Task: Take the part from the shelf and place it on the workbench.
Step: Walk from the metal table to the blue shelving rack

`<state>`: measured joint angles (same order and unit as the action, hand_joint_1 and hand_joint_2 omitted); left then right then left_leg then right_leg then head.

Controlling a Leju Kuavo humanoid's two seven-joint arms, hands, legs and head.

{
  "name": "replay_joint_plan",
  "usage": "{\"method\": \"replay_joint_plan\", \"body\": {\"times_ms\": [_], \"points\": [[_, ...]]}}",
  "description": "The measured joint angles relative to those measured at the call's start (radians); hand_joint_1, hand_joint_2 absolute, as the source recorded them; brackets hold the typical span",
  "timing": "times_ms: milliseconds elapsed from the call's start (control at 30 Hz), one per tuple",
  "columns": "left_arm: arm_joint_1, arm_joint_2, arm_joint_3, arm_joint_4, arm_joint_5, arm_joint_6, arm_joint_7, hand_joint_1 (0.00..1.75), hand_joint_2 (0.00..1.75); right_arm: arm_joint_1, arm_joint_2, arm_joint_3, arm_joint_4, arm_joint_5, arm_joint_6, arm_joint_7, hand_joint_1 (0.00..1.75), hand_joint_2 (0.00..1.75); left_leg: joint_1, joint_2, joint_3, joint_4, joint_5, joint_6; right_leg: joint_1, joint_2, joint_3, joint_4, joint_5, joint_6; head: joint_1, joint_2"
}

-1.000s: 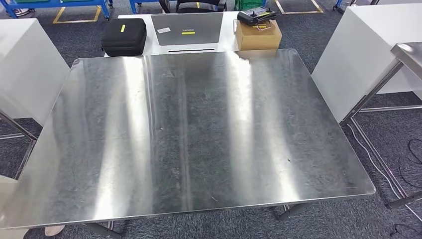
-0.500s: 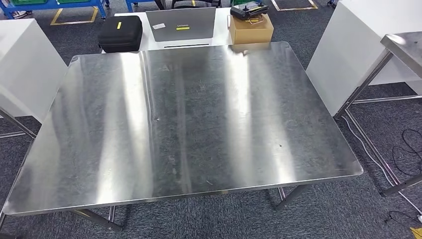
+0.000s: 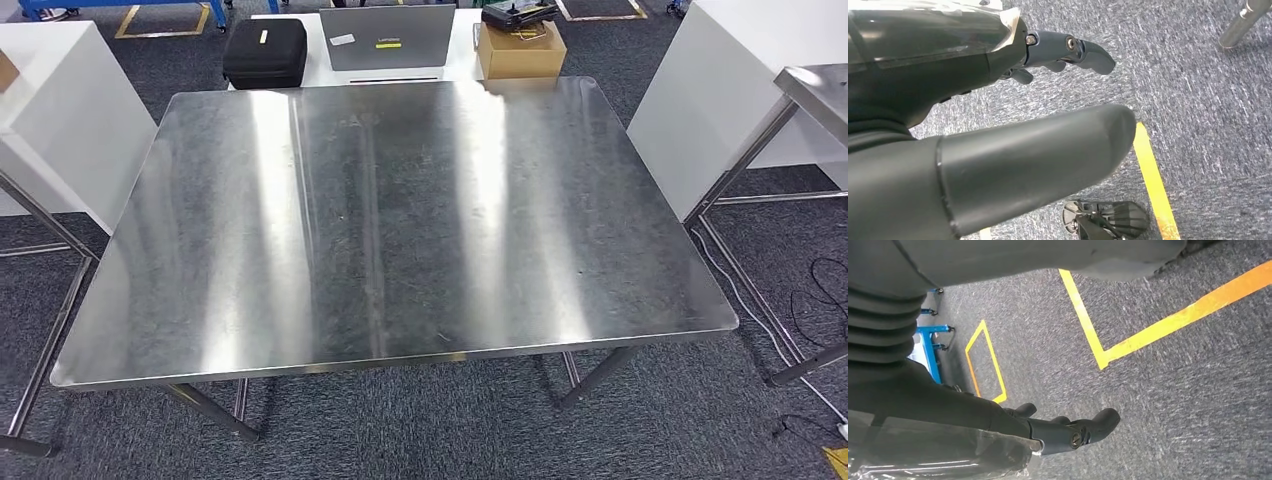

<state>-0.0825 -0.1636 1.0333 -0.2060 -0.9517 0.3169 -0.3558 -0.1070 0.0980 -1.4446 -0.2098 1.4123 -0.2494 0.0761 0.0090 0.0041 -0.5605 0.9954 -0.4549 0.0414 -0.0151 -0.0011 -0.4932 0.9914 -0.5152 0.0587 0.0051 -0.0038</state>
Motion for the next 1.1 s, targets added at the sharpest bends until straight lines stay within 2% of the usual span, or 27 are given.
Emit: {"method": "replay_joint_plan", "body": {"times_ms": [33, 67, 133, 167, 233, 267, 300, 333, 367, 400, 467, 500, 533, 633, 667, 733, 800, 833, 867, 900, 967, 1000, 1033, 1100], "points": [[0.0, 0.0, 0.0, 0.0, 0.0, 0.0, 0.0, 0.0, 0.0, -0.001, 0.0, 0.0, 0.0, 0.0, 0.0, 0.0, 0.0, 0.0, -0.002, 0.0, -0.001, 0.001, 0.003, -0.005, 0.003, 0.001, 0.011, -0.024, 0.004, -0.008, -0.001, 0.0], [0.0, 0.0, 0.0, 0.0, 0.0, 0.0, 0.0, 0.0, 0.0, 0.0, 0.001, 0.0, 0.0, -0.001, 0.0, 0.0, 0.0, 0.0, -0.002, 0.0, -0.002, 0.001, 0.006, -0.011, 0.006, 0.002, 0.007, -0.025, 0.007, -0.016, -0.002, 0.0], [0.0, 0.0, 0.0, 0.0, 0.0, 0.0, 0.0, 0.0, 0.0, 0.001, 0.002, 0.0, 0.0, -0.003, 0.0, 0.0, 0.0, 0.0, 0.002, -0.001, -0.007, 0.006, 0.005, -0.023, 0.001, 0.0, 0.005, -0.027, 0.017, -0.032, -0.004, 0.0], [0.001, 0.001, 0.0, 0.0, 0.0, 0.0, 0.0, 0.0, 0.0, 0.002, 0.002, 0.0, 0.0, -0.004, 0.0, 0.0, 0.0, 0.0, 0.004, -0.002, -0.016, 0.024, -0.012, -0.028, -0.002, -0.001, 0.004, -0.028, 0.023, -0.042, -0.005, 0.0], [0.001, 0.002, 0.0, 0.0, -0.001, 0.0, 0.0, 0.0, 0.0, 0.001, 0.003, 0.0, 0.0, -0.005, 0.0, 0.0, 0.0, 0.0, 0.008, -0.004, -0.057, 0.119, -0.083, -0.036, -0.006, -0.004, -0.003, -0.029, 0.034, -0.056, -0.014, 0.0], [0.001, 0.002, 0.0, 0.0, -0.001, 0.0, 0.0, 0.0, 0.0, 0.002, 0.003, 0.0, 0.0, -0.005, 0.0, 0.0, 0.0, 0.0, 0.009, -0.004, -0.084, 0.187, -0.123, -0.039, -0.004, -0.005, -0.01, -0.028, 0.038, -0.06, -0.018, 0.0], [0.002, 0.002, 0.0, 0.0, -0.002, 0.0, 0.0, 0.0, 0.0, 0.003, 0.004, 0.0, 0.0, -0.005, 0.001, 0.0, 0.0, 0.0, 0.009, -0.004, -0.106, 0.248, -0.151, -0.041, -0.002, -0.005, -0.016, -0.026, 0.041, -0.062, -0.02, 0.0], [0.002, 0.002, 0.0, 0.0, -0.002, -0.001, 0.0, 0.0, 0.0, 0.004, 0.005, 0.0, 0.0, -0.006, 0.001, 0.0, 0.0, 0.0, 0.01, -0.004, -0.115, 0.282, -0.16, -0.043, -0.001, -0.005, -0.022, -0.023, 0.044, -0.062, -0.02, 0.0], [0.003, 0.002, 0.0, 0.0, -0.002, -0.001, 0.0, 0.0, 0.0, 0.005, 0.005, 0.0, 0.0, -0.007, 0.001, -0.001, 0.0, 0.0, 0.01, -0.004, -0.106, 0.278, -0.15, -0.043, 0.0, -0.005, -0.026, -0.019, 0.045, -0.062, -0.021, 0.0], [0.004, 0.002, 0.0, 0.0, -0.002, -0.001, 0.0, 0.0, 0.0, 0.006, 0.006, 0.0, 0.0, -0.007, 0.001, -0.001, 0.0, 0.0, 0.011, -0.004, -0.079, 0.237, -0.124, -0.041, 0.0, -0.004, -0.03, -0.015, 0.045, -0.062, -0.021, 0.0], [0.003, 0.003, 0.0, 0.0, -0.002, -0.002, -0.002, 0.0, 0.0, 0.005, 0.008, 0.0, 0.0, -0.008, 0.001, -0.002, 0.0, 0.0, 0.01, -0.005, 0.0, 0.1, -0.069, -0.032, 0.004, -0.003, -0.034, -0.007, 0.045, -0.059, -0.023, 0.0], [0.002, 0.003, 0.0, 0.0, -0.002, -0.002, -0.002, 0.0, 0.0, 0.005, 0.009, 0.0, 0.0, -0.008, 0.001, -0.002, 0.0, 0.0, 0.008, -0.005, 0.027, 0.049, -0.054, -0.027, 0.006, -0.003, -0.036, -0.004, 0.046, -0.055, -0.023, 0.0], [0.002, 0.004, 0.0, 0.0, -0.003, -0.002, -0.003, 0.0, 0.0, 0.004, 0.009, 0.0, 0.0, -0.008, 0.001, -0.003, 0.0, 0.0, 0.005, -0.006, 0.04, 0.021, -0.048, -0.021, 0.009, -0.003, -0.04, -0.003, 0.048, -0.05, -0.023, 0.0], [0.002, 0.003, 0.0, 0.0, -0.003, -0.002, -0.004, 0.0, 0.0, 0.004, 0.01, 0.0, 0.0, -0.008, 0.002, -0.004, 0.0, 0.0, 0.0, -0.005, 0.033, 0.008, -0.037, -0.003, 0.01, -0.003, -0.05, -0.003, 0.055, -0.031, -0.02, 0.0], [0.002, 0.003, 0.0, 0.0, -0.003, -0.002, -0.005, 0.0, 0.0, 0.004, 0.01, 0.0, 0.0, -0.008, 0.003, -0.004, 0.0, 0.0, 0.001, -0.004, 0.031, 0.002, -0.03, 0.005, 0.01, -0.003, -0.058, 0.01, 0.046, -0.028, -0.019, 0.0], [0.0, 0.003, 0.0, 0.0, -0.002, -0.002, -0.006, 0.0, 0.0, 0.004, 0.01, 0.0, 0.0, -0.007, 0.007, -0.006, 0.0, 0.0, 0.005, -0.001, 0.022, -0.006, -0.015, 0.019, 0.007, -0.002, -0.098, 0.094, -0.008, -0.031, -0.012, 0.0], [0.0, 0.004, 0.0, 0.0, 0.0, -0.001, -0.007, 0.0, 0.0, 0.004, 0.01, 0.0, 0.0, -0.006, 0.013, -0.008, 0.0, 0.0, 0.004, 0.0, 0.008, -0.006, -0.005, 0.023, 0.002, -0.001, -0.154, 0.228, -0.073, -0.034, -0.004, 0.0], [0.0, 0.004, 0.0, 0.0, 0.0, -0.001, -0.007, 0.0, 0.0, 0.005, 0.01, 0.0, 0.0, -0.005, 0.015, -0.009, 0.0, 0.0, 0.003, 0.001, 0.002, -0.005, -0.001, 0.022, 0.0, -0.001, -0.169, 0.272, -0.09, -0.03, -0.002, 0.0], [0.0, 0.004, 0.0, 0.0, 0.001, -0.001, -0.007, 0.0, 0.0, 0.005, 0.009, 0.0, 0.0, -0.004, 0.017, -0.01, 0.0, 0.0, 0.004, 0.001, -0.004, -0.005, 0.004, 0.02, -0.002, -0.001, -0.163, 0.278, -0.09, -0.022, -0.001, 0.0], [0.0, 0.004, 0.0, 0.0, 0.001, -0.001, -0.007, 0.0, 0.0, 0.005, 0.008, 0.001, 0.0, -0.004, 0.018, -0.011, 0.0, 0.0, 0.004, 0.001, -0.008, -0.005, 0.008, 0.017, -0.004, -0.001, -0.136, 0.241, -0.075, -0.011, 0.0, 0.0], [0.0, 0.003, 0.0, 0.0, 0.002, -0.001, -0.006, 0.0, 0.0, 0.004, 0.005, 0.001, 0.0, -0.003, 0.018, -0.012, 0.0, 0.0, 0.003, 0.0, -0.013, -0.002, 0.014, 0.009, -0.009, -0.001, -0.044, 0.088, -0.03, 0.004, 0.002, 0.0], [0.0, 0.003, 0.0, 0.0, 0.002, -0.001, -0.006, 0.0, 0.0, 0.002, 0.004, 0.001, 0.0, -0.003, 0.018, -0.013, 0.0, 0.0, 0.001, 0.0, -0.014, -0.001, 0.015, 0.004, -0.007, -0.001, -0.01, 0.025, -0.012, 0.004, 0.003, 0.0], [0.0, 0.003, 0.0, 0.0, 0.002, -0.001, -0.006, 0.0, 0.0, 0.002, 0.004, 0.002, 0.0, -0.003, 0.018, -0.014, 0.0, 0.0, -0.001, 0.0, -0.015, 0.001, 0.018, -0.002, -0.006, 0.0, 0.008, -0.012, -0.002, -0.001, 0.002, 0.0], [0.0, 0.004, 0.0, 0.0, 0.002, -0.001, -0.006, 0.0, 0.0, 0.002, 0.005, 0.002, 0.0, -0.003, 0.018, -0.015, 0.0, 0.0, -0.002, -0.001, -0.017, 0.002, 0.023, -0.014, 0.0, 0.002, 0.009, -0.023, 0.006, -0.017, -0.003, 0.0]]}}
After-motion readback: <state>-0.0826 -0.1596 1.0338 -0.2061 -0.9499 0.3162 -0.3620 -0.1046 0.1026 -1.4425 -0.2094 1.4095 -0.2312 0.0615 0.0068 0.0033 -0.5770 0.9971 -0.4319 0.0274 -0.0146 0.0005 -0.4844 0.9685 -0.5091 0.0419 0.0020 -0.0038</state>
